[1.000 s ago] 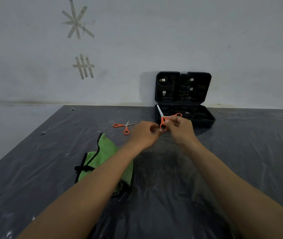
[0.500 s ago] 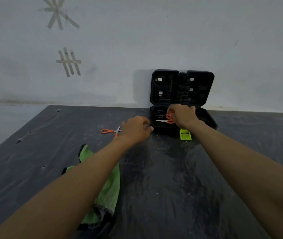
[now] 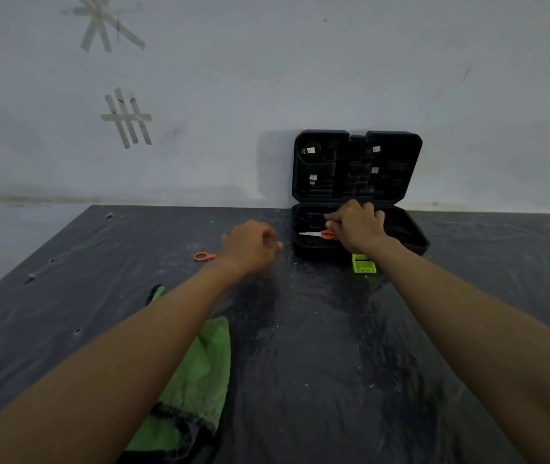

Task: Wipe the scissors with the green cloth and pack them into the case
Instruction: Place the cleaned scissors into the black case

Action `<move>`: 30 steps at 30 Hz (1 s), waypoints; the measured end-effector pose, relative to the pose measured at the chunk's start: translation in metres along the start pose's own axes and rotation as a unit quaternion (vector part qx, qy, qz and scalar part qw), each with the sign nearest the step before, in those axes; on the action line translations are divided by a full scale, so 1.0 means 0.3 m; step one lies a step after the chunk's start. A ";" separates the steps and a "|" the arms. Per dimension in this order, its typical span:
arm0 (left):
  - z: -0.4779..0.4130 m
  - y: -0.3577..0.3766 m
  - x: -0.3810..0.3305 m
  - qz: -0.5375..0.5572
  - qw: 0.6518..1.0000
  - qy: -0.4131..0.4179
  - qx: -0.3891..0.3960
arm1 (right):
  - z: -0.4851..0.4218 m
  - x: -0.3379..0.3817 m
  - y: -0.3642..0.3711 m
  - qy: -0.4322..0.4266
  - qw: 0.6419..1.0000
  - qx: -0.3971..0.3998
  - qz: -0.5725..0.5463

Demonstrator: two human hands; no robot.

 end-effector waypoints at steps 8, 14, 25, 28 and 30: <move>-0.013 -0.086 0.099 -0.016 0.999 -0.027 -0.031 | 0.152 0.196 -0.015 -0.062 0.984 -0.106 -0.127; -0.029 -0.117 0.197 -0.055 0.996 -0.071 -0.027 | 0.256 0.352 0.064 -0.082 0.976 -0.053 -0.196; -0.025 -0.103 0.294 -0.119 0.990 -0.067 0.037 | 0.271 0.531 0.193 0.015 0.980 -0.027 -0.196; -0.018 -0.105 0.291 -0.134 0.988 -0.064 0.035 | 0.270 0.540 0.201 0.020 0.980 -0.028 -0.195; -0.008 -0.105 0.293 -0.147 0.986 -0.065 0.045 | 0.271 0.537 0.198 0.025 0.978 -0.026 -0.203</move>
Point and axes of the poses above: each hand's wrist, its own z-axis away from the middle knuckle, its own y-axis out of the palm, x = y × z, the point moved 4 cm from there along -z, towards the middle knuckle, and after that the axes turned 9 degrees about -x, right-handed, at the moved point
